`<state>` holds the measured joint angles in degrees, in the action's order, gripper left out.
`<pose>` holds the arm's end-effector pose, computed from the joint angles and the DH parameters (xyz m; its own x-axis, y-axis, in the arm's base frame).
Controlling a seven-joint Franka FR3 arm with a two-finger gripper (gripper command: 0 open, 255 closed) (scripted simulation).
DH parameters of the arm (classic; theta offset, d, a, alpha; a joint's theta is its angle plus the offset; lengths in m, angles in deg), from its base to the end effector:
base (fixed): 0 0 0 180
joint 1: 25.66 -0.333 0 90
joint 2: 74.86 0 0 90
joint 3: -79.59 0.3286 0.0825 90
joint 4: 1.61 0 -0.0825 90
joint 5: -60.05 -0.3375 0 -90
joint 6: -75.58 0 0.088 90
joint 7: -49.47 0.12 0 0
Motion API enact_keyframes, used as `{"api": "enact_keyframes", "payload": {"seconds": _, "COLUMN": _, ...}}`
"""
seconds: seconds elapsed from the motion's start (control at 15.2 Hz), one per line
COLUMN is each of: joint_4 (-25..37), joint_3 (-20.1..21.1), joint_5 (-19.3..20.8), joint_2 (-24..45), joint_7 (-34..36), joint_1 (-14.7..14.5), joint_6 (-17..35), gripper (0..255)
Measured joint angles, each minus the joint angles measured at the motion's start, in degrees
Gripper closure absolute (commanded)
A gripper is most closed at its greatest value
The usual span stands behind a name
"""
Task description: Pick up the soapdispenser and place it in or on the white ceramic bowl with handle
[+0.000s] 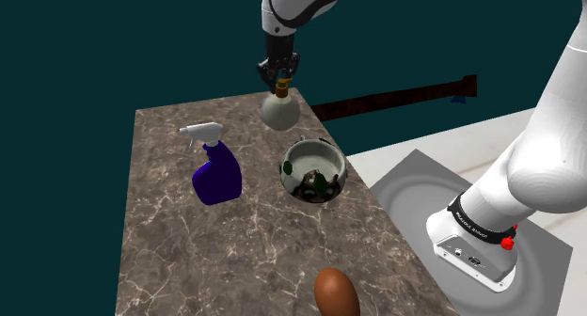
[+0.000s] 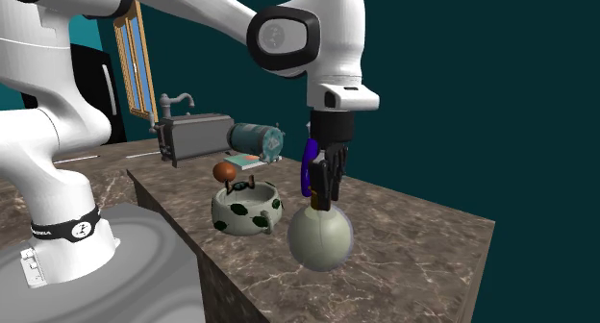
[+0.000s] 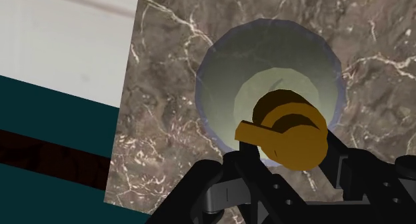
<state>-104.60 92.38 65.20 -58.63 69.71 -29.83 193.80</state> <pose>0.5702 0.1572 0.4148 0.9997 -0.0227 -0.0034 -0.0226 -0.9996 0.0192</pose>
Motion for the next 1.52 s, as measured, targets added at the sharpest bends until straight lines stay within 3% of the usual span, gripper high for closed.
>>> {"api": "enact_keyframes", "payload": {"seconds": 1.52, "joint_4": 12.70, "joint_3": 0.46, "joint_5": -1.23, "joint_2": -3.71, "joint_7": -0.93, "joint_1": -0.06, "joint_6": -16.28, "gripper": 255}}
